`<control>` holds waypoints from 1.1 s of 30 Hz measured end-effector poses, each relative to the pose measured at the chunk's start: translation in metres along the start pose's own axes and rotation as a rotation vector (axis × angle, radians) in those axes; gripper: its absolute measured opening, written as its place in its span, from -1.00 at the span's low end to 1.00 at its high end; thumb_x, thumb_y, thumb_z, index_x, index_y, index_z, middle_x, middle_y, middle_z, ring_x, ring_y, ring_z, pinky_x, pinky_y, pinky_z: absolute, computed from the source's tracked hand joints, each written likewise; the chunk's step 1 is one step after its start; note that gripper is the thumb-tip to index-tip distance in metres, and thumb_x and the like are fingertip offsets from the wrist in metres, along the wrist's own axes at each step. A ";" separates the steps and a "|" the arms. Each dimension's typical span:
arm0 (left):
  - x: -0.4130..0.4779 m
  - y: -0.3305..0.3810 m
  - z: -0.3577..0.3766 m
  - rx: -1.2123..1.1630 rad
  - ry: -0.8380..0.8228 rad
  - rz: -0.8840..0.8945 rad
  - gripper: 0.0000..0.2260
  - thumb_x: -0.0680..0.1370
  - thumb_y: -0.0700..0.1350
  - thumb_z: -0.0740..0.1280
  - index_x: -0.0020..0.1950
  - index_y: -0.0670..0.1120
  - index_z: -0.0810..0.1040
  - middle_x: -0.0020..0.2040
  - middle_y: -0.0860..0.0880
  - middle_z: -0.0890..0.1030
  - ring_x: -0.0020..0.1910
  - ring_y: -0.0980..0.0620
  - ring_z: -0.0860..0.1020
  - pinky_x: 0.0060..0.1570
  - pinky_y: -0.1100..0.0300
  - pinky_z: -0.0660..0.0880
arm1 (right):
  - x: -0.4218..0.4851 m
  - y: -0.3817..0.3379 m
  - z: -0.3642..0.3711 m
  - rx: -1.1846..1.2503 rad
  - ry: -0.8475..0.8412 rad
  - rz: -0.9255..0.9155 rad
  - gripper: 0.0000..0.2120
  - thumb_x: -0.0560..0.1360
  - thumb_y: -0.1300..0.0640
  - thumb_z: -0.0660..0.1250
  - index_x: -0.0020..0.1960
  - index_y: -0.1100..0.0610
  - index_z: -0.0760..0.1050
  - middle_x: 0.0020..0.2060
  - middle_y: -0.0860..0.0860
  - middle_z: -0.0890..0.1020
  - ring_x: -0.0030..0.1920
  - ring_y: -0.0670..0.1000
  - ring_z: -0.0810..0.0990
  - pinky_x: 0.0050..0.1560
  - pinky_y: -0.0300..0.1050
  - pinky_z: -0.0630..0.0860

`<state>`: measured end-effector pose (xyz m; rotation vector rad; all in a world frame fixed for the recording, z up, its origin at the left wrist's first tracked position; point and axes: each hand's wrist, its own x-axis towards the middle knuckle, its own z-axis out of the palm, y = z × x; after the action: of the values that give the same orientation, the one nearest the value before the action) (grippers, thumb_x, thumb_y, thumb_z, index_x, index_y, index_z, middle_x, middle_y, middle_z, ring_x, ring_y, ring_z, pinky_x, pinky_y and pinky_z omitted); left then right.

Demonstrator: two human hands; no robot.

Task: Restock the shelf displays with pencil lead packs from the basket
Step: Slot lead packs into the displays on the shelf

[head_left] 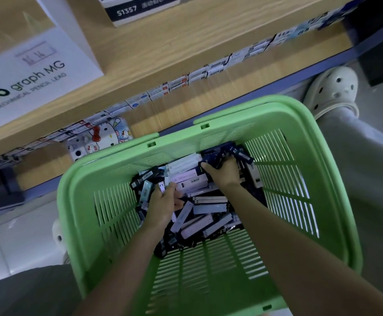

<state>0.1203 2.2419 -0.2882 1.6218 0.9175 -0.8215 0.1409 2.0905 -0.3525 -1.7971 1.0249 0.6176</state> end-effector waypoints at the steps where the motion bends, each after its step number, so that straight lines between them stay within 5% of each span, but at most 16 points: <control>1: 0.000 -0.001 -0.001 0.007 0.003 -0.010 -0.66 0.64 -0.07 0.17 0.29 -0.28 0.44 -0.28 -0.05 0.55 -0.35 0.04 0.49 -0.28 0.23 0.50 | 0.002 -0.001 -0.002 -0.011 -0.014 0.002 -0.34 0.39 0.00 0.48 0.30 0.35 0.33 0.22 0.18 0.51 0.23 0.16 0.49 0.20 -0.06 0.45; 3: 0.001 -0.004 -0.003 0.015 -0.002 -0.011 -0.71 0.64 -0.07 0.16 0.25 -0.23 0.47 -0.25 -0.10 0.55 -0.35 0.04 0.48 -0.34 0.25 0.49 | 0.006 -0.002 -0.006 -0.029 -0.052 -0.006 -0.45 0.42 0.04 0.46 0.26 0.32 0.39 0.17 0.17 0.55 0.20 0.14 0.51 0.11 -0.14 0.43; 5: -0.002 -0.004 -0.004 0.013 -0.016 -0.017 -0.76 0.64 -0.07 0.15 -0.03 -0.18 0.53 -0.25 -0.13 0.53 -0.34 0.01 0.46 -0.28 0.19 0.44 | 0.007 0.000 -0.007 -0.106 -0.101 -0.021 -0.42 0.44 -0.01 0.43 0.30 0.31 0.36 0.17 0.18 0.55 0.19 0.16 0.51 0.06 -0.14 0.44; 10: -0.001 -0.007 0.002 0.004 -0.018 -0.026 -0.60 0.64 -0.09 0.15 0.39 -0.32 0.32 -0.28 -0.07 0.52 -0.37 0.04 0.47 -0.37 0.28 0.46 | 0.004 0.004 -0.006 -0.193 -0.114 -0.092 -0.36 0.48 -0.07 0.36 0.38 0.27 0.26 0.29 0.20 0.44 0.31 0.19 0.40 0.23 0.01 0.44; 16: -0.006 -0.001 0.008 0.051 -0.038 0.007 -0.78 0.63 -0.11 0.18 -0.10 -0.22 0.47 -0.32 -0.10 0.49 -0.39 0.01 0.43 -0.54 0.42 0.39 | -0.004 0.003 -0.012 -0.201 -0.183 -0.084 -0.46 0.58 0.06 0.23 0.43 0.30 0.15 0.06 0.24 0.57 0.05 0.20 0.55 -0.04 -0.03 0.48; 23: -0.015 0.002 0.011 0.072 -0.054 0.010 -0.71 0.62 -0.20 0.20 -0.32 -0.13 0.35 -0.40 -0.09 0.33 -0.42 0.02 0.29 -0.55 0.41 0.39 | -0.032 0.001 -0.039 -0.100 -0.297 -0.111 -0.61 0.62 0.06 0.13 0.34 0.27 0.27 0.18 0.18 0.50 0.15 0.14 0.48 -0.01 -0.16 0.35; 26: -0.025 0.006 0.015 -0.049 -0.069 -0.022 -0.87 0.62 -0.18 0.22 0.02 -0.22 0.50 -0.24 -0.12 0.51 -0.34 -0.01 0.47 -0.35 0.26 0.54 | -0.050 -0.003 -0.051 -0.069 -0.322 -0.171 -0.67 0.61 0.05 0.15 0.28 0.23 0.34 0.08 0.14 0.53 0.14 0.12 0.50 0.07 -0.13 0.39; 28: -0.033 0.009 0.019 -0.093 -0.104 -0.014 -0.63 0.59 -0.05 0.27 0.29 -0.27 0.43 -0.01 -0.16 0.60 -0.11 -0.05 0.59 -0.07 0.07 0.57 | -0.065 -0.010 -0.055 -0.046 -0.364 -0.200 -0.70 0.61 0.04 0.16 0.24 0.21 0.37 0.03 0.09 0.54 0.07 0.07 0.51 0.07 -0.11 0.40; 30: -0.040 0.012 0.021 -0.077 -0.131 -0.019 -0.48 0.51 0.15 0.31 0.32 -0.18 0.44 0.18 -0.12 0.58 0.11 -0.09 0.57 0.12 -0.04 0.52 | -0.082 -0.017 -0.057 -0.020 -0.392 -0.241 -0.76 0.61 0.04 0.17 0.18 0.17 0.40 -0.07 0.01 0.56 -0.06 -0.03 0.52 -0.02 -0.16 0.42; 33: -0.049 0.016 0.022 -0.114 -0.175 -0.021 -0.47 0.51 0.20 0.27 0.38 -0.06 0.40 0.31 -0.05 0.51 0.26 -0.08 0.49 0.28 -0.10 0.40 | -0.107 -0.028 -0.055 0.023 -0.383 -0.306 -0.78 0.60 0.09 0.19 0.14 0.21 0.47 -0.11 0.04 0.60 -0.11 -0.02 0.56 -0.09 -0.21 0.46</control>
<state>0.1104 2.2101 -0.2434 1.4206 0.8431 -0.8948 0.1071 2.0863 -0.2337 -1.6855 0.4865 0.7173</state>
